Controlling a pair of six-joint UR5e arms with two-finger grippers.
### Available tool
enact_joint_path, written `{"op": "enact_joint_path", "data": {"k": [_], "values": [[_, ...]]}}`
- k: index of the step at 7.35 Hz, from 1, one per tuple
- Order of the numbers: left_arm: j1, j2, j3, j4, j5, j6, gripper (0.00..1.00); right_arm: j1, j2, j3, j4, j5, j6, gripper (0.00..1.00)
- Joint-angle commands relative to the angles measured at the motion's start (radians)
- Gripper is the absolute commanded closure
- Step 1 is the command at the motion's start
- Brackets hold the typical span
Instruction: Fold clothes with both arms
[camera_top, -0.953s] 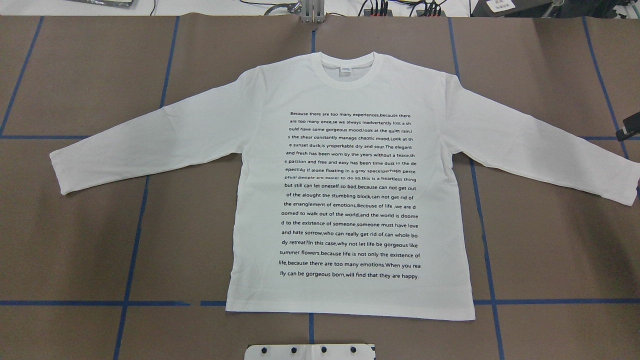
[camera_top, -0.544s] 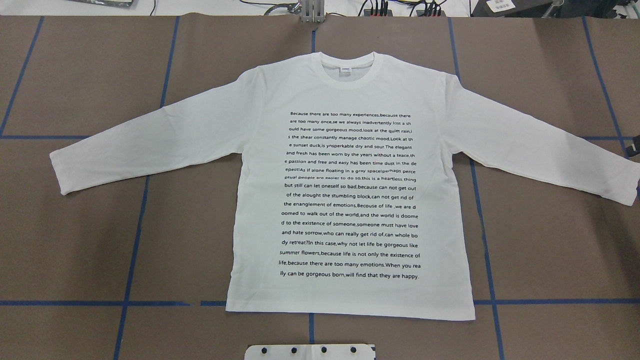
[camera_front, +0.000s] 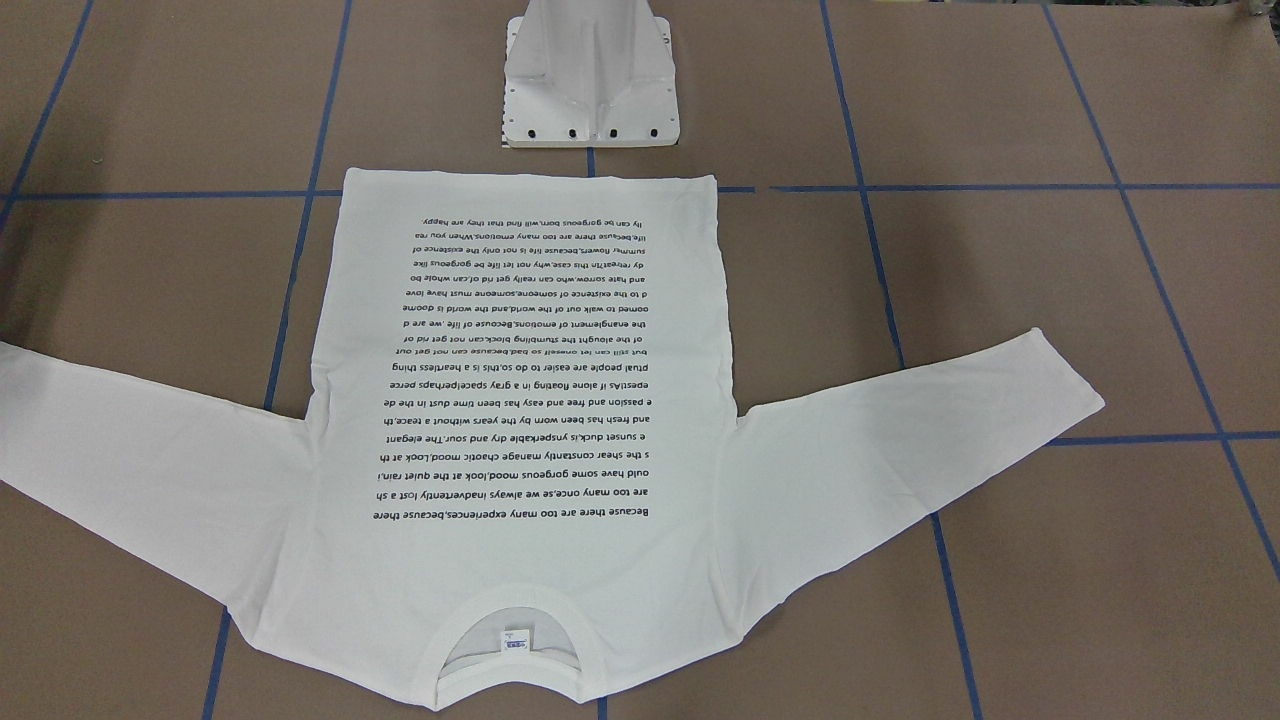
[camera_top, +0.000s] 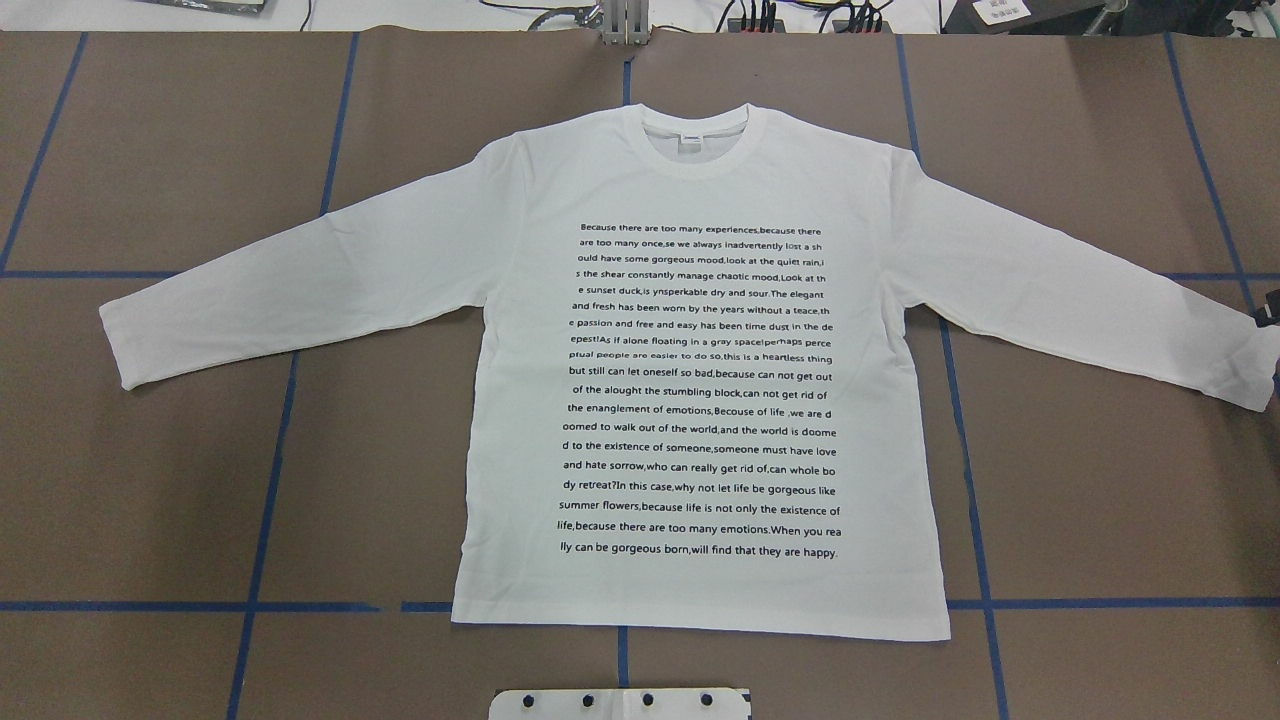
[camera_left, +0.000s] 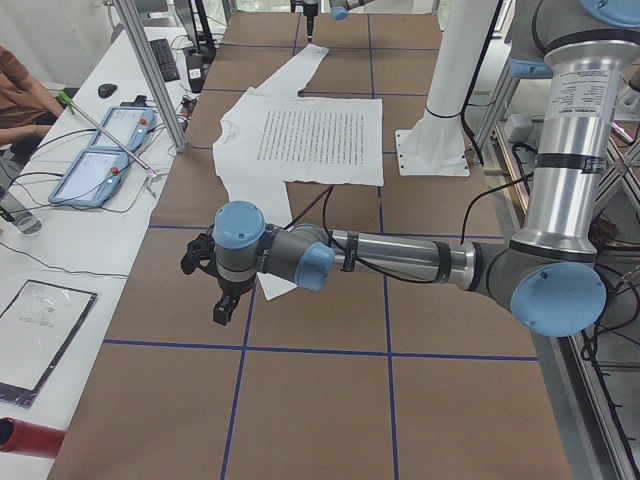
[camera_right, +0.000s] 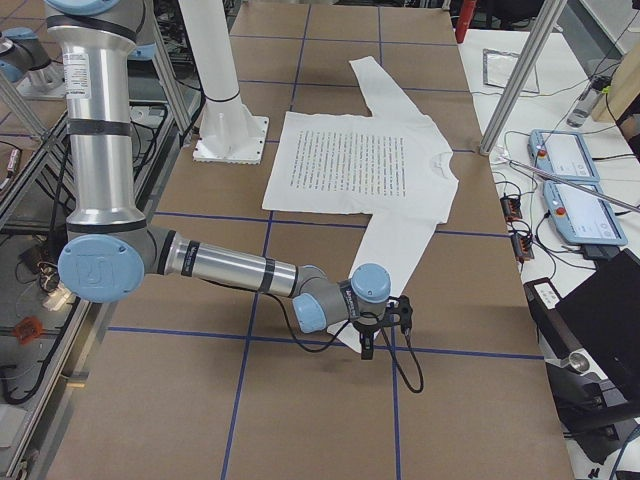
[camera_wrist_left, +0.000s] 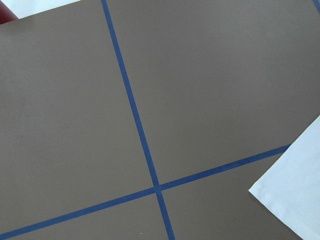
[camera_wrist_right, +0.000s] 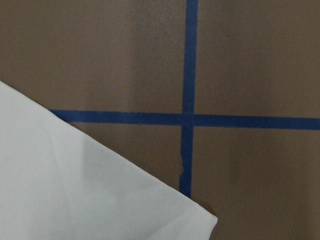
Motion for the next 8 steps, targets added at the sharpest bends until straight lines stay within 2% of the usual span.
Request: {"op": "enact_joint_path", "data": {"k": [1,3,4,6,8], "values": [[0.0,-0.001,-0.001,0.0,0.0,0.0,0.0,-0.039,0.003,-0.043,0.01,-0.003,0.0,0.0],[0.0,-0.004,-0.006,0.0,0.0,0.0,0.0,-0.049,0.003,-0.053,0.007,-0.003,0.0,0.0],[0.0,-0.004,-0.009,0.0,0.0,0.0,0.0,-0.049,0.003,-0.053,0.007,-0.003,0.0,0.06],[0.0,-0.004,-0.009,0.0,0.0,0.002,0.0,-0.056,0.006,-0.05,0.004,0.0,0.0,0.27],[0.0,-0.004,-0.009,0.0,0.0,0.002,0.0,-0.066,0.006,-0.05,0.002,0.0,0.0,0.3]]}}
